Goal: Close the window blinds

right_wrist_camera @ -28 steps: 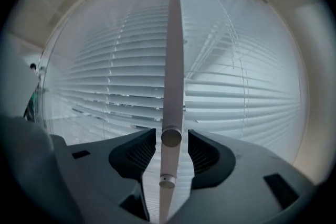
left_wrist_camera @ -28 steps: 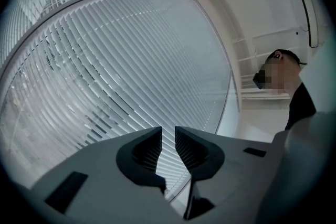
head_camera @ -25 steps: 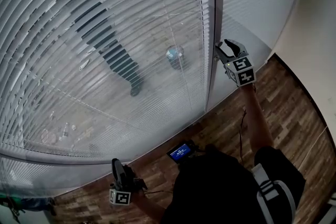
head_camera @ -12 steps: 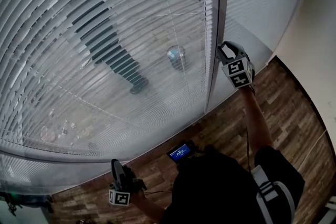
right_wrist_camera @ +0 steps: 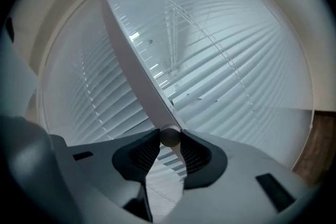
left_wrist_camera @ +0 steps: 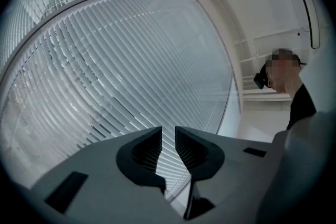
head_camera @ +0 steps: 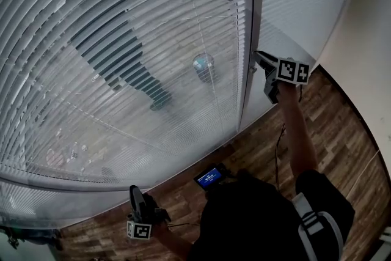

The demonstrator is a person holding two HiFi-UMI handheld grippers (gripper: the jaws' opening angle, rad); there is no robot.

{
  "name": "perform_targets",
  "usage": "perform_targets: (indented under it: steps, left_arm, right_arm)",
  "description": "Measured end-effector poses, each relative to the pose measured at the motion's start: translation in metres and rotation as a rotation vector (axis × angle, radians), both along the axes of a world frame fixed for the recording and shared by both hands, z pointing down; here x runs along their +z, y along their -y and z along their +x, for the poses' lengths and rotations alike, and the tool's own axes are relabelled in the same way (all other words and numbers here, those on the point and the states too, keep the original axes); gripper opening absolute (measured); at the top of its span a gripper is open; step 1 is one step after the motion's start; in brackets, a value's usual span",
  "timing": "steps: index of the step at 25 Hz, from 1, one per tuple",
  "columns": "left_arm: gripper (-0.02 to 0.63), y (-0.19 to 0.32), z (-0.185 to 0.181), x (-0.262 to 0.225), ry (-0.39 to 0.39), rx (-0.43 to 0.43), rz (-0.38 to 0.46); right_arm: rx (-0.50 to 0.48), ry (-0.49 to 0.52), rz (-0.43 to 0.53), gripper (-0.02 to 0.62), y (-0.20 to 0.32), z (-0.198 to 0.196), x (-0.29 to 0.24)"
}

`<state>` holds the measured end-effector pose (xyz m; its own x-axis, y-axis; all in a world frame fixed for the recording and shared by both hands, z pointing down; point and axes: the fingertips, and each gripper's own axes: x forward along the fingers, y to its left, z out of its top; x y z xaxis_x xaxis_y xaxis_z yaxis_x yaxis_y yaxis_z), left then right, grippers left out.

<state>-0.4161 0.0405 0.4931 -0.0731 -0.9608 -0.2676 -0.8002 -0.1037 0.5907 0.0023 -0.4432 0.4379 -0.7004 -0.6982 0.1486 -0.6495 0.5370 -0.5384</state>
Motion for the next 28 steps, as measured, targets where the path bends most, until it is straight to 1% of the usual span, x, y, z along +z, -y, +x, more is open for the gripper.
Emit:
perform_targets:
  steps: [2,4,6,8,9,10,11,13,15,17,18,20,22,23,24,26,28]
  left_arm:
    - [0.084,0.001,0.000,0.000,-0.003,0.002,-0.003]
    - [0.084,0.003,0.001,-0.001,-0.005,0.002,-0.011]
    - [0.084,0.005,0.002,-0.003,-0.005,0.004,-0.012]
    - [0.084,0.006,0.002,-0.003,-0.006,0.005,-0.018]
    - [0.084,0.007,0.002,-0.003,-0.006,0.005,-0.020]
    - [0.084,0.007,0.002,-0.003,-0.005,0.004,-0.020]
    - [0.084,0.006,0.002,-0.003,-0.004,0.003,-0.020]
    - [0.084,0.003,0.001,-0.004,-0.002,0.000,-0.019]
    - [0.084,0.000,0.000,-0.005,0.000,0.000,-0.020]
    - [0.084,-0.001,-0.001,-0.004,0.000,0.002,-0.020]
    - [0.084,-0.001,-0.001,-0.003,0.000,0.003,-0.021]
    - [0.084,0.003,0.001,-0.003,0.002,0.009,-0.021]
    - [0.084,0.006,0.002,-0.003,0.001,0.014,-0.020]
    - [0.084,0.006,0.002,-0.003,0.000,0.015,-0.018]
    - [0.084,0.006,0.001,-0.002,-0.001,0.013,-0.015]
    - [0.084,0.004,-0.001,-0.001,-0.003,0.002,-0.017]
    - [0.084,0.002,-0.003,0.000,-0.006,-0.008,-0.022]
  right_arm:
    - [-0.011,0.076,-0.034,0.129,-0.001,0.000,0.000]
    - [-0.018,0.120,-0.051,0.128,-0.001,0.000,-0.001]
    - [-0.028,0.135,-0.049,0.129,0.000,-0.001,-0.002]
    - [-0.046,0.108,-0.010,0.129,0.000,-0.003,-0.002]
    - [-0.050,0.068,0.025,0.132,-0.001,-0.004,-0.002]
    - [-0.048,0.008,0.069,0.139,-0.002,-0.004,-0.001]
    - [-0.041,-0.071,0.122,0.170,-0.004,-0.003,0.000]
    - [-0.014,-0.257,0.248,0.195,-0.009,-0.002,-0.002]
    - [0.021,-0.461,0.382,0.195,-0.016,-0.003,-0.007]
    - [0.047,-0.651,0.496,0.193,-0.020,-0.006,-0.010]
    - [0.053,-0.727,0.537,0.193,-0.020,-0.009,-0.010]
    - [0.063,-0.843,0.586,0.193,-0.017,-0.013,-0.009]
    - [0.082,-0.925,0.611,0.181,-0.013,-0.013,-0.007]
    - [0.091,-0.948,0.617,0.142,-0.012,-0.012,-0.007]
    - [0.097,-0.961,0.618,0.132,-0.011,-0.012,-0.008]
    - [0.100,-0.956,0.602,0.129,-0.012,-0.011,-0.008]
    - [0.097,-0.901,0.552,0.129,-0.012,-0.010,-0.007]
